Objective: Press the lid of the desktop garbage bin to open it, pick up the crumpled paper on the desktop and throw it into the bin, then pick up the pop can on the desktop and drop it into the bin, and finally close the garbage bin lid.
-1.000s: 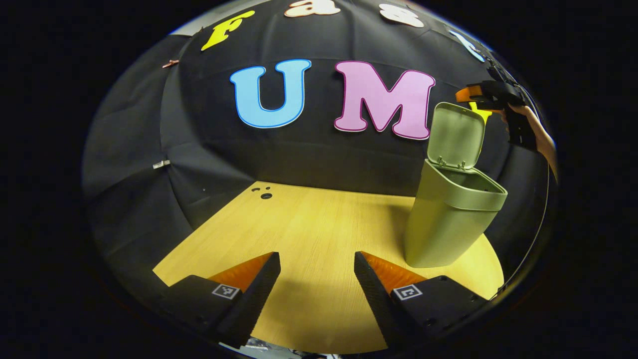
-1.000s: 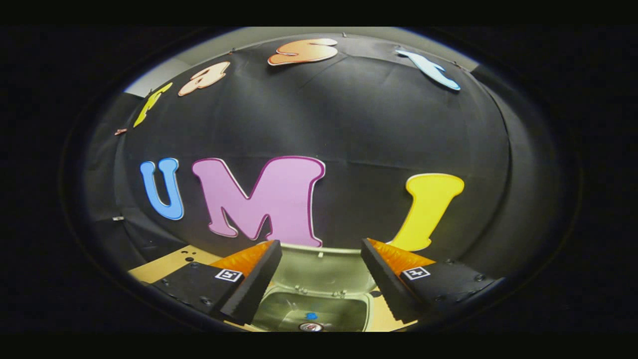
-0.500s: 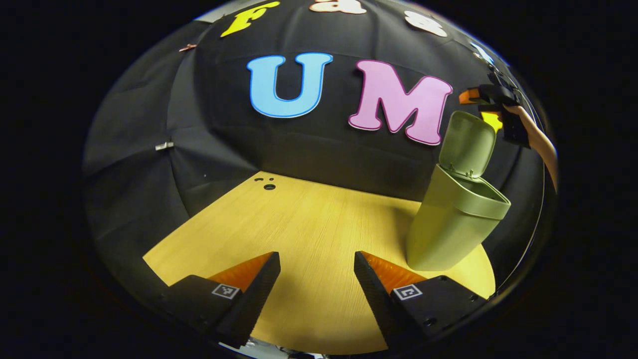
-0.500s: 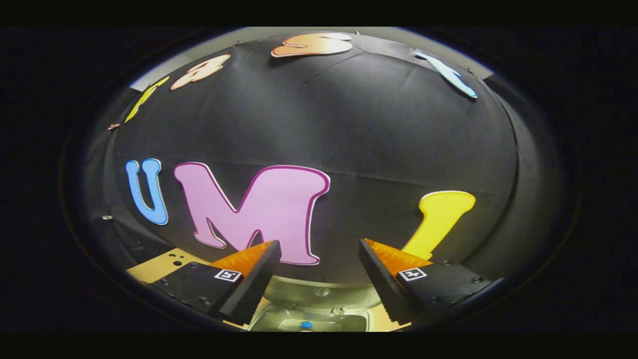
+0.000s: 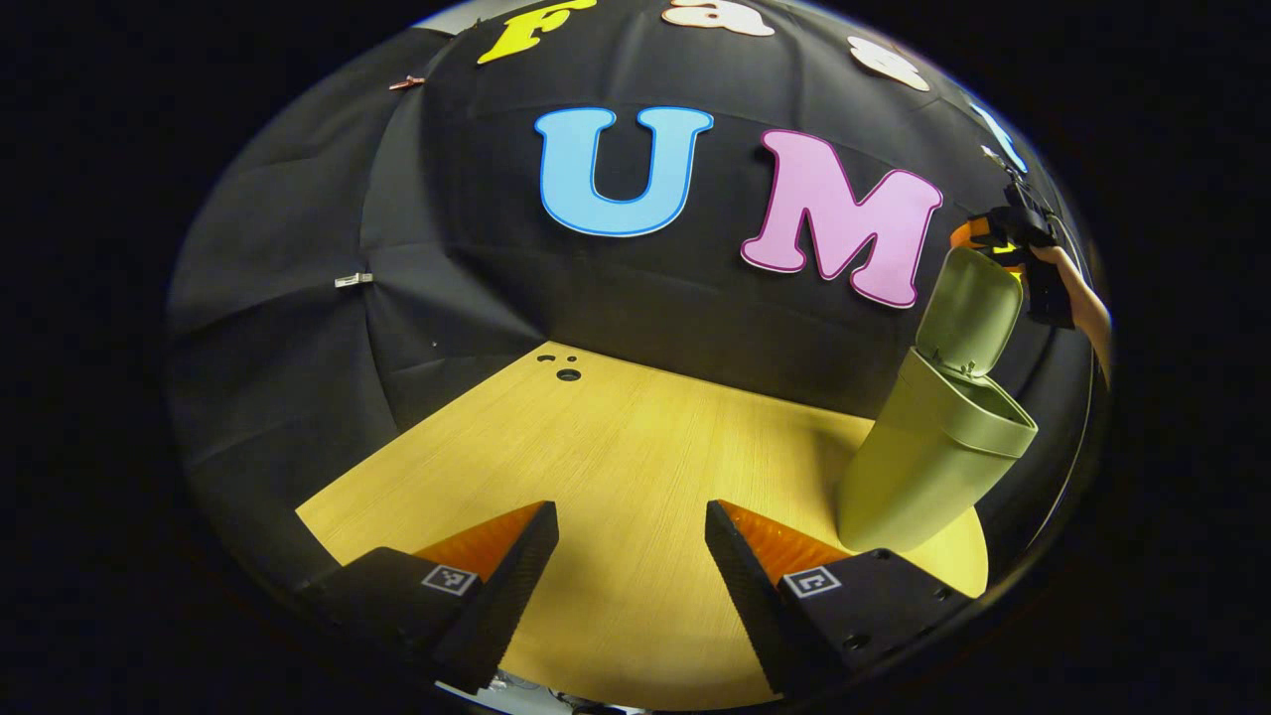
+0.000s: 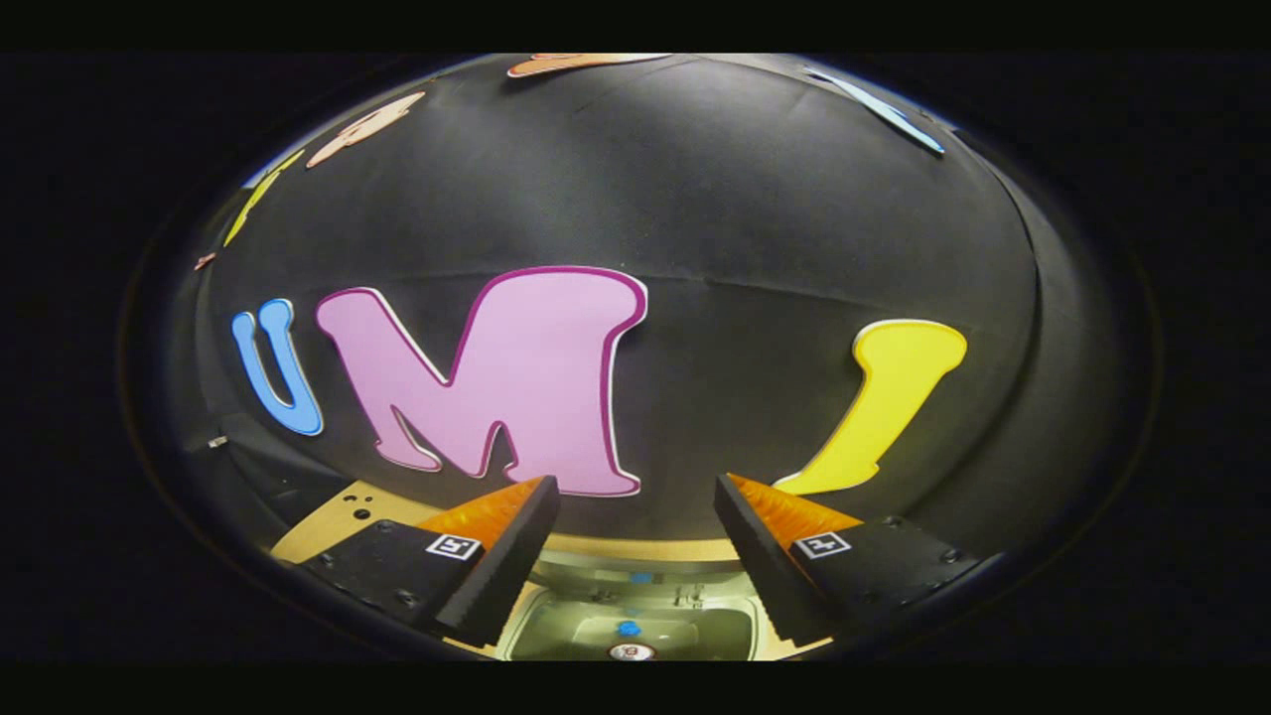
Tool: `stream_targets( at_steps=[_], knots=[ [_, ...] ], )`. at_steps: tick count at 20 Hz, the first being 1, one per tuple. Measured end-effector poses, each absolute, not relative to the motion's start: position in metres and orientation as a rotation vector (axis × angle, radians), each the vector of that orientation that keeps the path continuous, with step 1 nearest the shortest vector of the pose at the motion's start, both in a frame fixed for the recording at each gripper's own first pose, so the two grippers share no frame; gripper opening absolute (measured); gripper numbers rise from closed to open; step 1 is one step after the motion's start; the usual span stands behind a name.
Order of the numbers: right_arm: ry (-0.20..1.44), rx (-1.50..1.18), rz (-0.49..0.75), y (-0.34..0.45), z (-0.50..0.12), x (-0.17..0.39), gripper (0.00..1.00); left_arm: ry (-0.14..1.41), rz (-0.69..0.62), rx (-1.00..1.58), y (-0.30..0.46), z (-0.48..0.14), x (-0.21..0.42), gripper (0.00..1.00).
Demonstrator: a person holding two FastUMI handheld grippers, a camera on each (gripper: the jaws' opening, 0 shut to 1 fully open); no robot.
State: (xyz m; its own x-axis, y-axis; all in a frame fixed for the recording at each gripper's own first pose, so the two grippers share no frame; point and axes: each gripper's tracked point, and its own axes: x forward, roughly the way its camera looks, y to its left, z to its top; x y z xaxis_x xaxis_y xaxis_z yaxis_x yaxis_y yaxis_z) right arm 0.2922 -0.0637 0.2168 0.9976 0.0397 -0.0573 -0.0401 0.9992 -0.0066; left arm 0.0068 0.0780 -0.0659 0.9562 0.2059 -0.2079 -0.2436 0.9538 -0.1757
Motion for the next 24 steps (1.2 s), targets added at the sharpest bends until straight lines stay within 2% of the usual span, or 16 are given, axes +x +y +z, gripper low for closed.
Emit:
stream_targets(
  at_steps=[5, 6, 7, 12, 17, 24],
  knots=[
    [0.104, 0.041, 0.049, -0.063, 0.185, 0.249, 0.97, 0.201, 0.185, -0.173, 0.077, -0.071, 0.013, 0.96],
    [0.117, 0.036, 0.052, -0.063, 0.174, 0.240, 0.94, 0.204, 0.173, -0.174, 0.077, -0.072, 0.014, 0.96],
    [0.130, 0.036, 0.052, -0.063, 0.164, 0.232, 0.98, 0.209, 0.163, -0.174, 0.075, -0.075, 0.016, 0.96],
    [0.223, 0.045, 0.024, -0.073, 0.099, 0.201, 0.98, 0.234, 0.118, -0.150, 0.068, -0.086, 0.017, 0.96],
    [0.286, 0.076, 0.000, -0.081, 0.053, 0.179, 0.97, 0.262, 0.085, -0.134, 0.061, -0.097, 0.017, 0.96],
    [0.294, 0.040, -0.033, -0.081, 0.026, 0.164, 0.96, 0.273, 0.062, -0.114, 0.058, -0.100, 0.018, 0.96]
  ],
)
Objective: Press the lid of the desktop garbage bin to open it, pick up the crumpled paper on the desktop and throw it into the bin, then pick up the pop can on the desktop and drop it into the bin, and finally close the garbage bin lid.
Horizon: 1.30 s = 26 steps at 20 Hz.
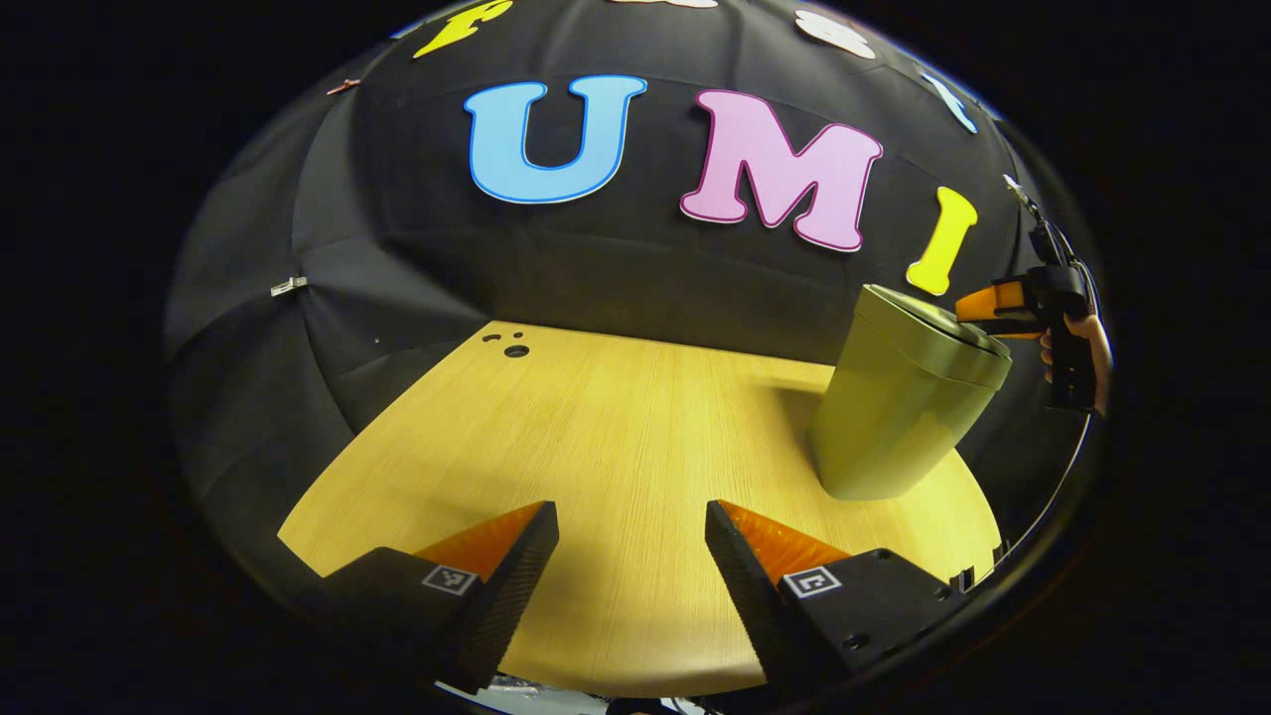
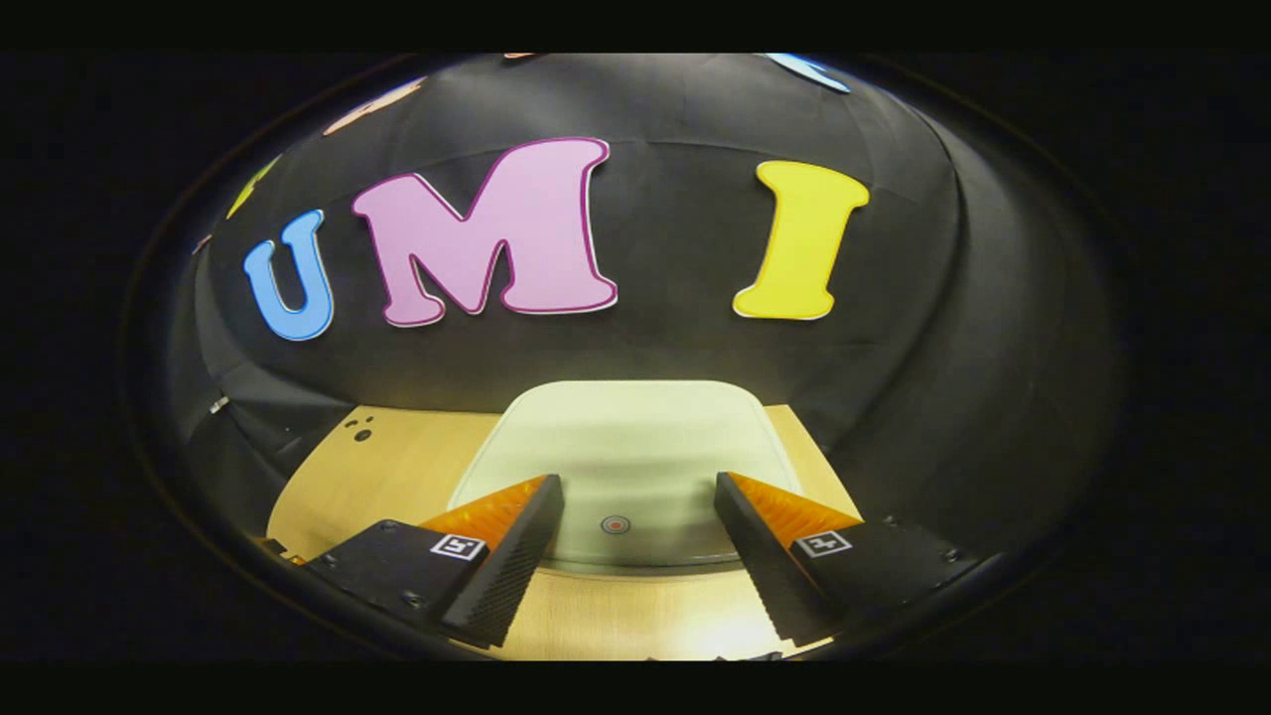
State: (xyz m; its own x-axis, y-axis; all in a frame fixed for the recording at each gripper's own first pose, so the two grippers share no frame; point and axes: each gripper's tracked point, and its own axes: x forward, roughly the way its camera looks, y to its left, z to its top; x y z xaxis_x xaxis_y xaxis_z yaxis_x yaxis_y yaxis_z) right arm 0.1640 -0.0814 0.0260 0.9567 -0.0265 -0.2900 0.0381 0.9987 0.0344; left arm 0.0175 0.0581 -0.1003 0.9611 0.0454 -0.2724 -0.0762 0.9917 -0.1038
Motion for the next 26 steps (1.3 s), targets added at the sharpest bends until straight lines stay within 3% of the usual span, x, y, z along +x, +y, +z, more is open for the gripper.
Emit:
stream_targets(
  at_steps=[11, 12, 14, 15, 16, 18, 19, 26],
  knots=[
    [0.257, 0.022, -0.048, -0.078, 0.016, 0.165, 0.99, 0.271, 0.054, -0.109, 0.057, -0.099, 0.027, 0.96],
    [0.245, 0.032, -0.046, -0.078, 0.019, 0.165, 0.98, 0.264, 0.052, -0.108, 0.055, -0.096, 0.028, 0.92],
    [0.237, 0.032, -0.042, -0.077, 0.021, 0.162, 0.98, 0.247, 0.040, -0.106, 0.052, -0.089, 0.030, 0.96],
    [0.230, 0.022, -0.050, -0.077, 0.022, 0.159, 0.93, 0.239, 0.035, -0.099, 0.051, -0.086, 0.029, 0.92],
    [0.213, 0.008, -0.056, -0.077, 0.025, 0.156, 0.97, 0.233, 0.032, -0.088, 0.050, -0.083, 0.031, 0.96],
    [0.152, -0.018, -0.047, -0.067, 0.038, 0.143, 0.97, 0.206, 0.026, -0.068, 0.050, -0.073, 0.031, 0.92],
    [0.116, -0.026, -0.032, -0.057, 0.047, 0.135, 0.97, 0.185, 0.022, -0.062, 0.049, -0.067, 0.031, 0.96],
    [-0.055, -0.053, 0.089, 0.025, 0.064, 0.063, 0.97, 0.023, 0.011, -0.006, 0.043, -0.012, 0.016, 0.96]
  ],
)
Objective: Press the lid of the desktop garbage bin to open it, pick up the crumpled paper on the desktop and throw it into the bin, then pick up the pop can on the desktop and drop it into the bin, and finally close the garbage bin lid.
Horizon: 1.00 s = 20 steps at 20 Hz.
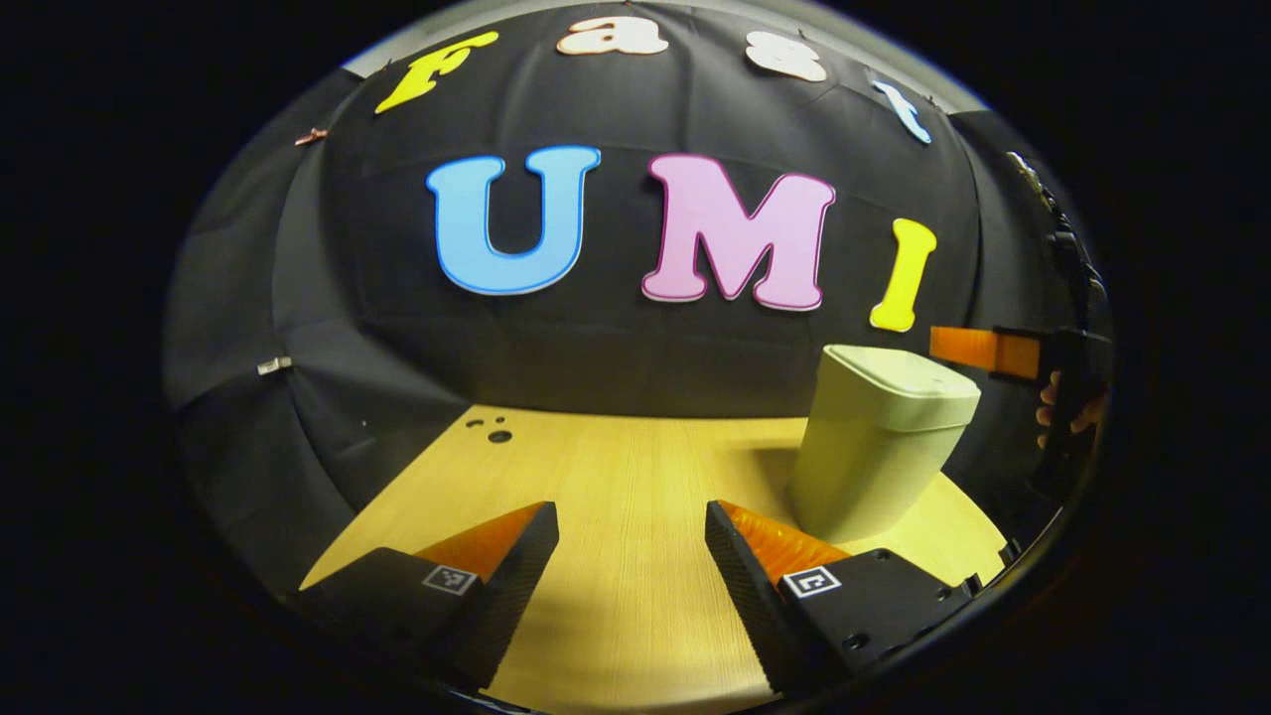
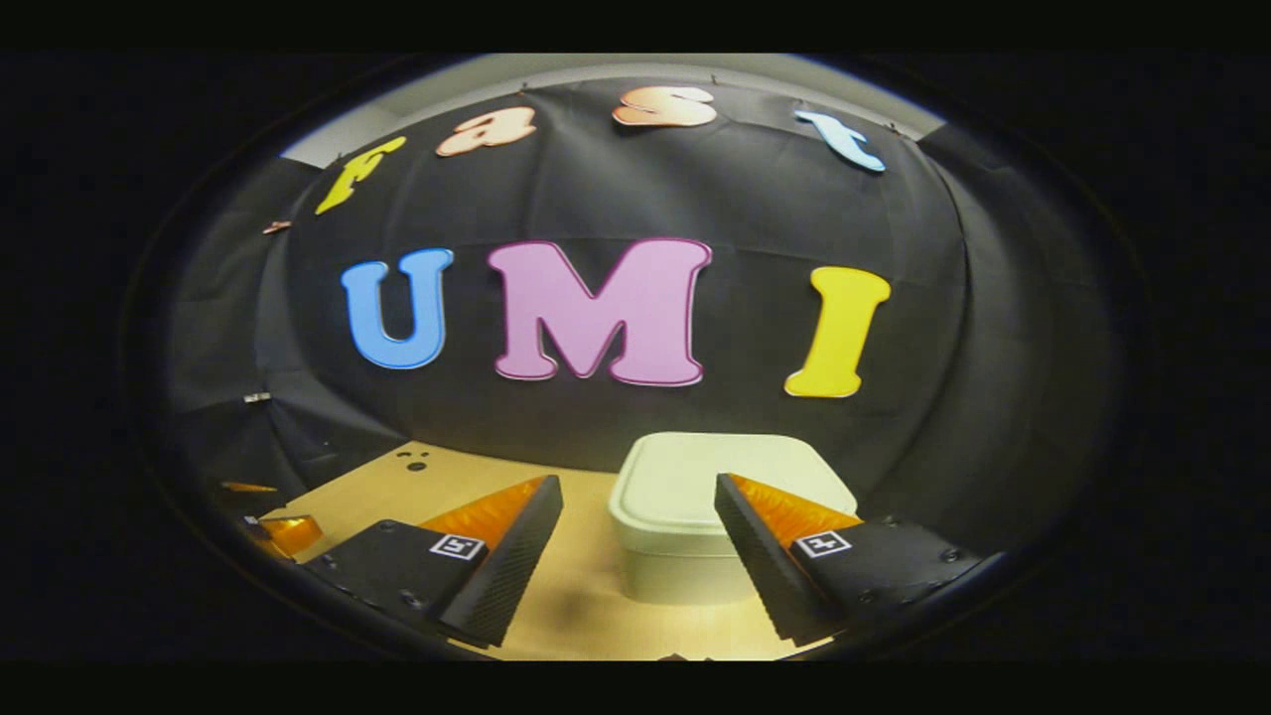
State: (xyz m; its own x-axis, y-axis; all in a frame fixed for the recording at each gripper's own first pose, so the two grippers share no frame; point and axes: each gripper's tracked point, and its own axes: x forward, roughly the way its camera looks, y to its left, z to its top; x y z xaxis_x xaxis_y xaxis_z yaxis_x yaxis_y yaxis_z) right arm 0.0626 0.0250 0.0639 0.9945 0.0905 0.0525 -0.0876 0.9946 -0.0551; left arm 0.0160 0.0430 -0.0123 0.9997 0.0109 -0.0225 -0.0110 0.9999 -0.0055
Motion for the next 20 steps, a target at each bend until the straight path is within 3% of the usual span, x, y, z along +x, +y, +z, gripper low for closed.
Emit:
stream_targets(
  at_steps=[9, 20],
  knots=[
    [0.088, -0.030, 0.179, 0.076, -0.008, 0.015, 0.98, -0.029, 0.019, -0.064, 0.042, -0.007, 0.005, 0.95],
    [0.190, 0.050, 0.028, 0.056, -0.039, 0.008, 0.97, 0.041, -0.042, -0.079, 0.049, -0.040, 0.003, 0.96]
  ],
)
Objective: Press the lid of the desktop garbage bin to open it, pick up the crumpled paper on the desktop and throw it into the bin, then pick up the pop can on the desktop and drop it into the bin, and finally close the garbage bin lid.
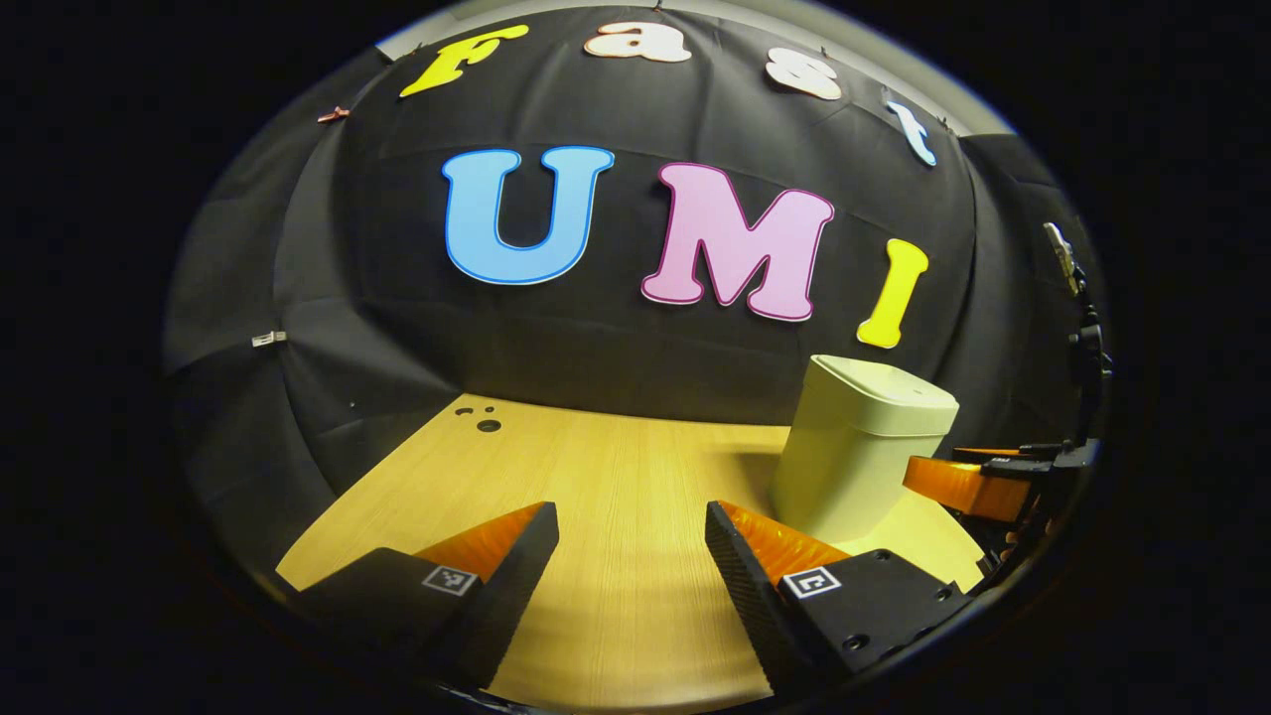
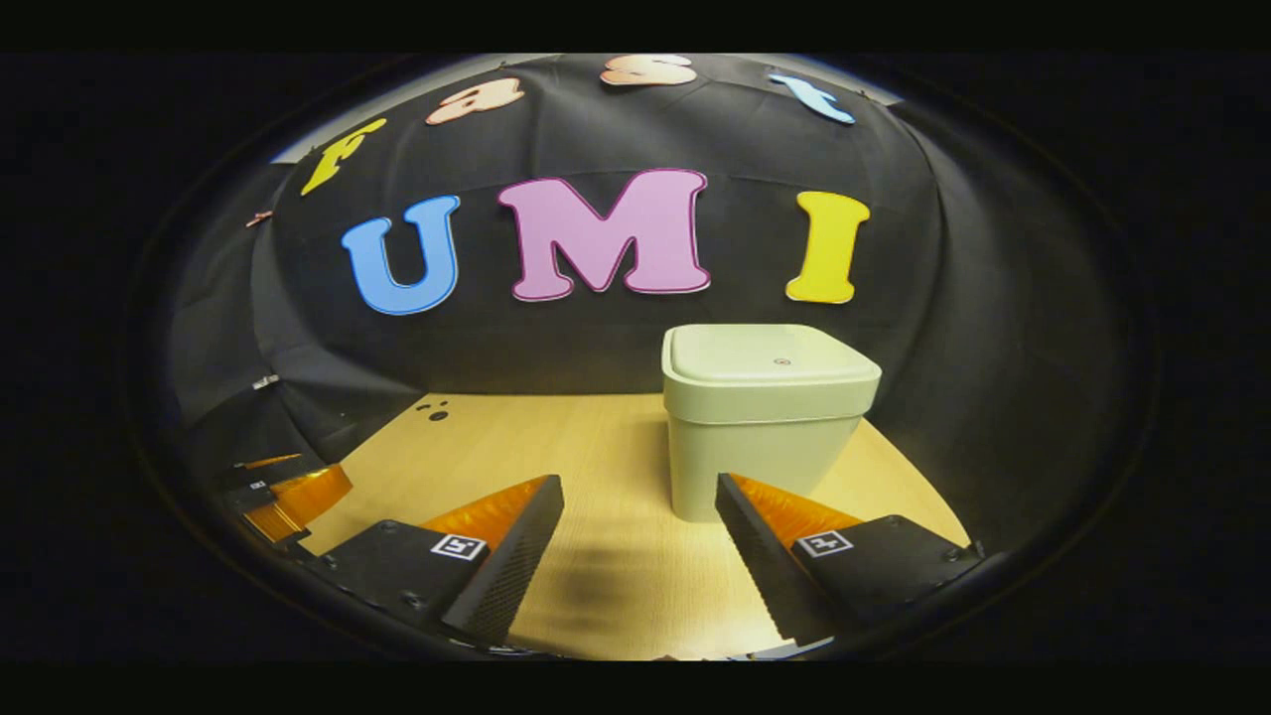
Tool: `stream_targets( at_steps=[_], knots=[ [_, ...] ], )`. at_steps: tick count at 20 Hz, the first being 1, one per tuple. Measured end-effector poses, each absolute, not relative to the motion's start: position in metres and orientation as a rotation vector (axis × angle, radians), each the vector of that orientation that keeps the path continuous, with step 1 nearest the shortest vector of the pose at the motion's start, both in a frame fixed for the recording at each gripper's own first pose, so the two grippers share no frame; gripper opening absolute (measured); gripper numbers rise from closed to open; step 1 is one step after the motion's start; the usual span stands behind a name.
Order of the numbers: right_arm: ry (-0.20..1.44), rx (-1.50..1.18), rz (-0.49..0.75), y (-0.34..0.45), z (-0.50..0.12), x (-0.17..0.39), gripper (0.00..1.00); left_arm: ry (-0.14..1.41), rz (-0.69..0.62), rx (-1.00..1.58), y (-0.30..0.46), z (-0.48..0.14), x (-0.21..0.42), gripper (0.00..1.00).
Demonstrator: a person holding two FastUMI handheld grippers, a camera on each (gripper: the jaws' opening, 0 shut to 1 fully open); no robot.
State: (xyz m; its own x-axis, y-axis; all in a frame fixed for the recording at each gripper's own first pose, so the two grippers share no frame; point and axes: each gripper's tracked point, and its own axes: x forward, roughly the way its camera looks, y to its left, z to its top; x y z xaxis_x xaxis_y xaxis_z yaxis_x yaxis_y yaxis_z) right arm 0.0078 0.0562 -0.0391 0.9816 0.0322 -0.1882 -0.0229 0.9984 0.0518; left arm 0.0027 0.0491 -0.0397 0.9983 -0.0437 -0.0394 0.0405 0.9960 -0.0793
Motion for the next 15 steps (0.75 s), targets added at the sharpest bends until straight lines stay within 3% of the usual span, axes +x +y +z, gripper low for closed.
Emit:
stream_targets(
  at_steps=[9, 15],
  knots=[
    [0.209, 0.035, -0.022, 0.064, -0.043, 0.000, 0.97, 0.023, -0.138, 0.019, 0.074, -0.048, 0.004, 0.96],
    [0.223, 0.020, -0.012, 0.075, -0.041, 0.003, 0.97, -0.012, -0.130, 0.036, 0.092, -0.050, -0.002, 0.96]
  ],
)
